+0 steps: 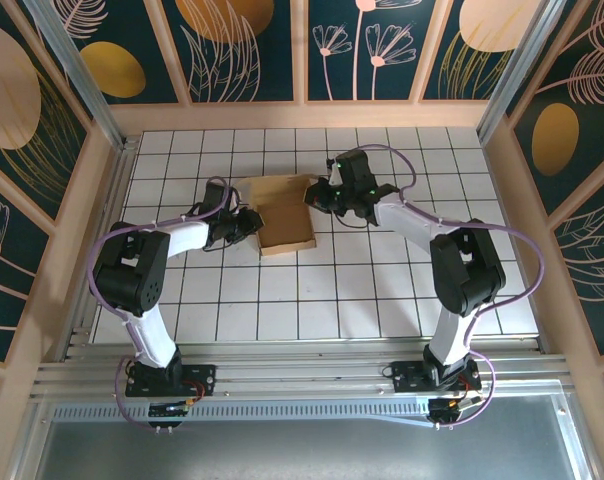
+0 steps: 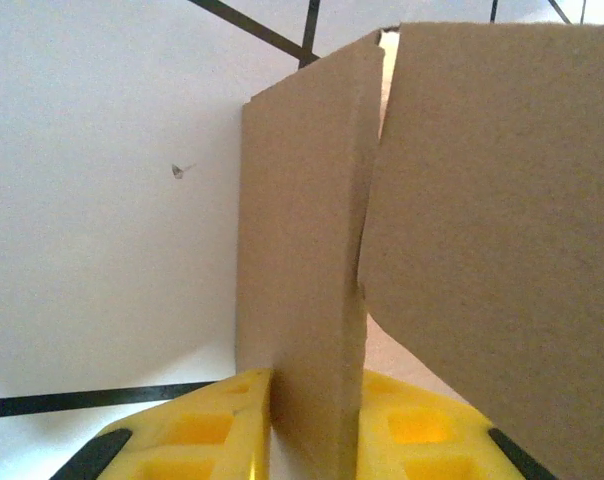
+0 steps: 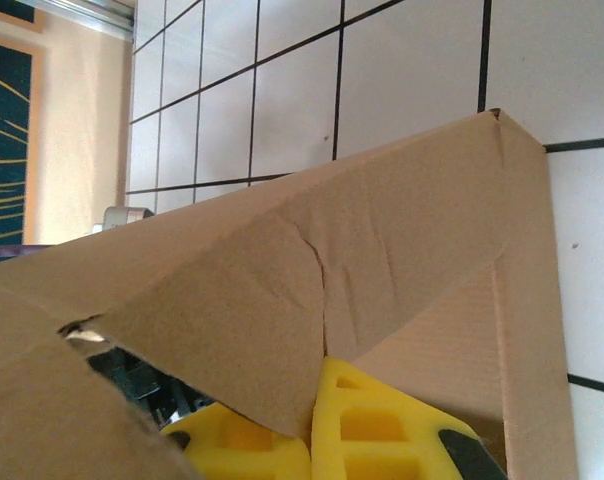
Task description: Fold the paper box
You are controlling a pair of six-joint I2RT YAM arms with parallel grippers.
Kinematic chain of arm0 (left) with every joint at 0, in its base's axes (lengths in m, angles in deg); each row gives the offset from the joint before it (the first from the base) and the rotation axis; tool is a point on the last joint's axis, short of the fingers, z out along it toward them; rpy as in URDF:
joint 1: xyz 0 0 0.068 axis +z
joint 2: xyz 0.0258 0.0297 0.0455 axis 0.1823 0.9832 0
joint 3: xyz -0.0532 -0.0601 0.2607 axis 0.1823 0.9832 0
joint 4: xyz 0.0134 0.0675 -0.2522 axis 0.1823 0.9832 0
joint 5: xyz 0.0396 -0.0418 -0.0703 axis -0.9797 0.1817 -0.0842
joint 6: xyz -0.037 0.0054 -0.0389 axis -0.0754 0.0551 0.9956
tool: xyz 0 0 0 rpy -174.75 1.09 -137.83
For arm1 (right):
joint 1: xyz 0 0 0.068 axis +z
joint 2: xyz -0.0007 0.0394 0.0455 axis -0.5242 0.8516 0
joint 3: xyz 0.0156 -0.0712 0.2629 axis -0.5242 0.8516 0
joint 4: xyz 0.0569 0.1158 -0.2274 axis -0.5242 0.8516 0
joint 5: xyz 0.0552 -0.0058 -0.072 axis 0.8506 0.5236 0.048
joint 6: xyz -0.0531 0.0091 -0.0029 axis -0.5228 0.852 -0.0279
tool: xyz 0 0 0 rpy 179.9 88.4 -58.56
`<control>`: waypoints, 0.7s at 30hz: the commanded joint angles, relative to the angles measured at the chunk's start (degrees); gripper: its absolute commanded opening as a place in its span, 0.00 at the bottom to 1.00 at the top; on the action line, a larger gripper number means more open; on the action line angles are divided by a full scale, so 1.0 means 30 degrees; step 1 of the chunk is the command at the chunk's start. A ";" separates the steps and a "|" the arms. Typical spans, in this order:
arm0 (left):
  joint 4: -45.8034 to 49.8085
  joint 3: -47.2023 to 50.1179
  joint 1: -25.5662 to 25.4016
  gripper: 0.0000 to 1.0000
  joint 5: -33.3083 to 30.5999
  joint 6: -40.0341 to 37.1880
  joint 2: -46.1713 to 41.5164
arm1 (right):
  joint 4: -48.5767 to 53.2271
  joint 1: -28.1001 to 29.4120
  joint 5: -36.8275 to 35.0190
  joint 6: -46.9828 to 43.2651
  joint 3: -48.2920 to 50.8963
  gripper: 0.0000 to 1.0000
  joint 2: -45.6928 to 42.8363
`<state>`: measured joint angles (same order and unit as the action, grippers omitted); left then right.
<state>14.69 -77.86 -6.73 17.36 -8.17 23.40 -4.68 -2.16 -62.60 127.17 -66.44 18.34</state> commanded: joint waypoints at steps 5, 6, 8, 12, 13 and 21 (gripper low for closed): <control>0.1426 -0.0833 -0.0199 0.22 -0.1323 -0.0772 0.0004 | 0.1931 -0.0320 0.3438 0.0825 -0.1562 0.01 0.0865; 0.1588 -0.0898 -0.0228 0.22 -0.1520 -0.0855 -0.0045 | 0.2123 -0.0367 0.3538 0.0734 -0.1741 0.01 0.0938; 0.1858 -0.1088 -0.0290 0.22 -0.1900 -0.1047 -0.0100 | 0.2425 -0.0446 0.3741 0.0652 -0.2064 0.01 0.1045; 0.2310 -0.1401 -0.0467 0.22 -0.2324 -0.1281 -0.0126 | 0.2794 -0.0669 0.3742 0.0597 -0.2436 0.01 0.1134; 0.2341 -0.1433 -0.0522 0.21 -0.2367 -0.1287 -0.0117 | 0.2766 -0.0673 0.3733 0.0658 -0.2398 0.01 0.1157; 0.2495 -0.1606 -0.0708 0.21 -0.2664 -0.1344 -0.0073 | 0.2477 -0.0630 0.4181 0.0931 -0.2386 0.01 0.1317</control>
<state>20.83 -81.27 -8.24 9.91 -11.42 23.40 1.38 -4.48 -54.45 128.33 -72.47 21.16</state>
